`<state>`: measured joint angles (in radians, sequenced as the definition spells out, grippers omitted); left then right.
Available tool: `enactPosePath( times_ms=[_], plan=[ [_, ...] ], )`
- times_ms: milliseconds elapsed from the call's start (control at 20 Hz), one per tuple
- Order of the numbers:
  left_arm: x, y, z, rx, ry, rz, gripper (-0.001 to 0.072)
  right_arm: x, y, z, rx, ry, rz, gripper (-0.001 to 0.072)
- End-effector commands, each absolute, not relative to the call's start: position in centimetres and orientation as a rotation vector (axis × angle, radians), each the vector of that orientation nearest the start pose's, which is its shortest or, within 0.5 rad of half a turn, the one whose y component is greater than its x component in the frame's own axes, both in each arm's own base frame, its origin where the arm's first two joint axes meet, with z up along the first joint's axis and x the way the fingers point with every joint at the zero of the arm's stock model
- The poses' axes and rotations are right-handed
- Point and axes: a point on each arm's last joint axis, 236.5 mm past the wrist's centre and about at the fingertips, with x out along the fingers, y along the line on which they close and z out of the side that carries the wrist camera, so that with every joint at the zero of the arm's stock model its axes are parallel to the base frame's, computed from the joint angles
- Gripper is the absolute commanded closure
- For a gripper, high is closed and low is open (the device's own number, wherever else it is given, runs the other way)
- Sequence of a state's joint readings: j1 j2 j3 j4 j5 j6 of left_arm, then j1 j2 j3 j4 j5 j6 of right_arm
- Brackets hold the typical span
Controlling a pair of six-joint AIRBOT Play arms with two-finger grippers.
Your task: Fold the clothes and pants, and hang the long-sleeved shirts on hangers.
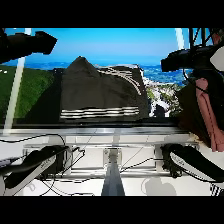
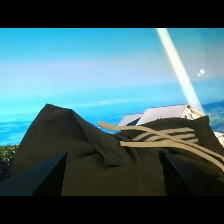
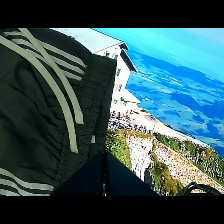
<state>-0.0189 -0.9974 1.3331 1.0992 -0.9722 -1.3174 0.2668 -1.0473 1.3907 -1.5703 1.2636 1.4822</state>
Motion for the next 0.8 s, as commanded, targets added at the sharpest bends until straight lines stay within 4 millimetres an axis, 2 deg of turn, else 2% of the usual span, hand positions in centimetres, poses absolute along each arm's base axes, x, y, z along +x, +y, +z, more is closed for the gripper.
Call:
enactPosePath(
  times_ms=[0, 50, 100, 200, 300, 350, 400, 450, 600, 650, 700, 750],
  plan=[
    [40.5, -9.6, 24.1, -0.132, 0.579, -0.384, 0.0067, 36.6, 10.5, 17.8, -0.194, 0.900, 0.308, 0.0692],
    [40.5, -9.6, 24.1, -0.132, 0.579, -0.384, 0.0067, 37.4, 10.3, 18.2, -0.226, 0.860, 0.301, 0.0692],
    [40.5, -9.6, 24.1, -0.132, 0.579, -0.384, 0.0067, 38.2, 9.0, 18.6, -0.275, 0.833, 0.254, 0.0692],
    [40.5, -9.6, 24.1, -0.132, 0.579, -0.384, 0.0067, 38.7, 5.0, 18.1, -0.378, 0.863, 0.146, 0.0693],
    [40.5, -9.6, 24.1, -0.132, 0.579, -0.385, 0.0067, 37.9, 0.8, 15.5, -0.357, 1.006, 0.072, 0.0694],
    [40.5, -9.6, 24.2, -0.132, 0.578, -0.385, 0.0067, 37.0, -1.4, 13.4, -0.321, 1.110, 0.046, 0.0694],
    [40.5, -9.6, 24.1, -0.136, 0.580, -0.384, 0.0067, 35.8, -2.6, 11.2, -0.276, 1.202, 0.061, 0.0695],
    [40.5, -9.6, 24.1, -0.135, 0.580, -0.384, 0.0067, 34.8, -2.8, 8.9, -0.166, 1.263, 0.104, 0.0695],
    [40.5, -9.2, 23.8, -0.114, 0.588, -0.370, 0.0068, 31.6, 1.0, 3.5, 0.161, 1.339, 0.370, 0.0694],
    [40.5, -8.7, 23.4, -0.090, 0.602, -0.353, 0.0070, 30.5, 1.9, 1.5, 0.250, 1.360, 0.404, 0.0693],
    [40.4, -7.7, 22.7, -0.060, 0.629, -0.319, 0.0178, 29.4, 2.3, -0.6, 0.315, 1.387, 0.396, 0.0693],
    [40.3, -6.5, 21.9, -0.016, 0.657, -0.278, 0.0416, 28.1, 2.8, -3.0, 0.363, 1.420, 0.383, 0.0661]
  ],
)
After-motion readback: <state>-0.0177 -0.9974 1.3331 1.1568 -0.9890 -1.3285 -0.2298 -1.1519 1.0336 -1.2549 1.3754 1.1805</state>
